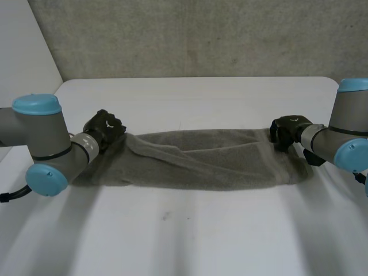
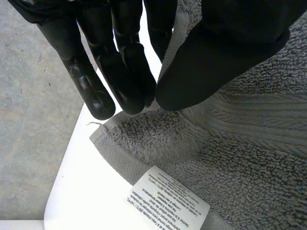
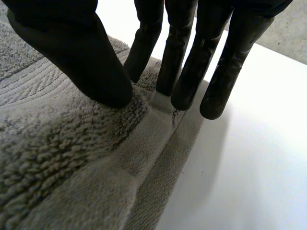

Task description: Fold the towel.

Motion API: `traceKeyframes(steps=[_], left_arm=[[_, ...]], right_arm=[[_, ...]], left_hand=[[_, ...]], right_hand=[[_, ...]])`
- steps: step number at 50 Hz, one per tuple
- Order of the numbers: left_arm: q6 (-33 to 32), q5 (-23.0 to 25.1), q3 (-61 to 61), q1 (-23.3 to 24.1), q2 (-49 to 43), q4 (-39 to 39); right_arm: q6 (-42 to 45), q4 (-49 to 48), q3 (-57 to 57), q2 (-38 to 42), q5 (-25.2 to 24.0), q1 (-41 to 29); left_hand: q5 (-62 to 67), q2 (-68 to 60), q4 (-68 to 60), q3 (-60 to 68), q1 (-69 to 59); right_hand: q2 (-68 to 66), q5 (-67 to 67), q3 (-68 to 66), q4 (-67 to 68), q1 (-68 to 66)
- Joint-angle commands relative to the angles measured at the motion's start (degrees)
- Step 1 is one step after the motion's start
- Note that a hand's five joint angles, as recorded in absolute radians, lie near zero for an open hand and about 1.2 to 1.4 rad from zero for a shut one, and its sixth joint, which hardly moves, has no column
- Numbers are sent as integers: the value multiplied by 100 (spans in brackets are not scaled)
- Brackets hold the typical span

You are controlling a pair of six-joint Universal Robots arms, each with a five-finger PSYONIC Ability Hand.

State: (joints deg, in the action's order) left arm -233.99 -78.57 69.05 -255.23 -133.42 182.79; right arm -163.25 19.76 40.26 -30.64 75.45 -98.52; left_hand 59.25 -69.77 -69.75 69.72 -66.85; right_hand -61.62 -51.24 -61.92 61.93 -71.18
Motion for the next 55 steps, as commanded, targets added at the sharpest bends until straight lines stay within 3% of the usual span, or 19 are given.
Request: traceKeyframes(steps=[1, 16, 22, 26, 36, 38, 39, 40, 41, 42, 46, 51, 55], left_arm=[[2, 0, -119, 0, -9, 38], [2, 0, -269, 0, -35, 47], [46, 0, -550, 0, -132, 240], [239, -18, -883, 0, -377, 599], [451, -123, -1499, 0, -1063, 618], [451, -123, -1517, 0, -1116, 627], [442, -141, -1517, 0, -1142, 635], [442, -141, -1517, 0, -1143, 635], [442, -176, -1526, 0, -1151, 653], [451, -228, -1526, 0, -1134, 662], [477, -325, -1517, 0, -1020, 644], [512, -484, -1333, 0, -527, 609], [811, -624, -630, -9, 158, 591]], right_arm=[[3, -209, -35, -21, 118, 0], [-23, -438, -35, -82, 145, 0], [-199, -1370, 96, -153, 172, 0], [-216, -1922, 132, -126, 312, 0], [-164, -1985, 114, 49, 488, -9], [-146, -1985, 114, 76, 497, -9], [-129, -1985, 123, 76, 488, -9], [-128, -1977, 149, 50, 488, -18], [-128, -1976, 149, 49, 488, -18], [-128, -1976, 167, -20, 497, -35], [-120, -1985, 281, -328, 497, -62], [-41, -2090, 938, -1363, 392, -53], [144, -2117, 1380, -1928, 312, -35]], left_hand=[[1075, -1023, -1025, 1028, -1315], [1075, -1023, -1025, 1028, -1315], [1075, -1023, -1025, 1028, -1315], [1075, -1023, -1025, 1028, -1315], [1075, -1023, -1025, 1028, -1315], [573, -520, -523, 526, -813], [-4124, 4176, 4173, -4170, 3883], [-4171, 4223, 4220, -4217, 3930], [-5803, 5855, 5853, -5850, 5563], [-5925, 5977, 5975, -5972, 5685], [-5925, 5977, 5975, -5972, 5685], [-5925, 5977, 5975, -5972, 5685], [-5925, 5977, 5975, -5972, 5685]], right_hand=[[-1838, -1876, -1808, 1807, -882], [-1838, -1876, -1808, 1807, -882], [-1838, -1876, -1808, 1807, -882], [-1838, -1876, -1808, 1807, -882], [-1838, -1876, -1808, 1807, -882], [-1838, -1876, -1808, 1807, -882], [2935, 2898, 2965, -2966, 3892], [5162, 5124, 5192, -5193, 6118], [5162, 5124, 5192, -5193, 6118], [5162, 5124, 5192, -5193, 6118], [5162, 5124, 5192, -5193, 6118], [5162, 5124, 5192, -5193, 6118], [5162, 5124, 5192, -5193, 6118]])
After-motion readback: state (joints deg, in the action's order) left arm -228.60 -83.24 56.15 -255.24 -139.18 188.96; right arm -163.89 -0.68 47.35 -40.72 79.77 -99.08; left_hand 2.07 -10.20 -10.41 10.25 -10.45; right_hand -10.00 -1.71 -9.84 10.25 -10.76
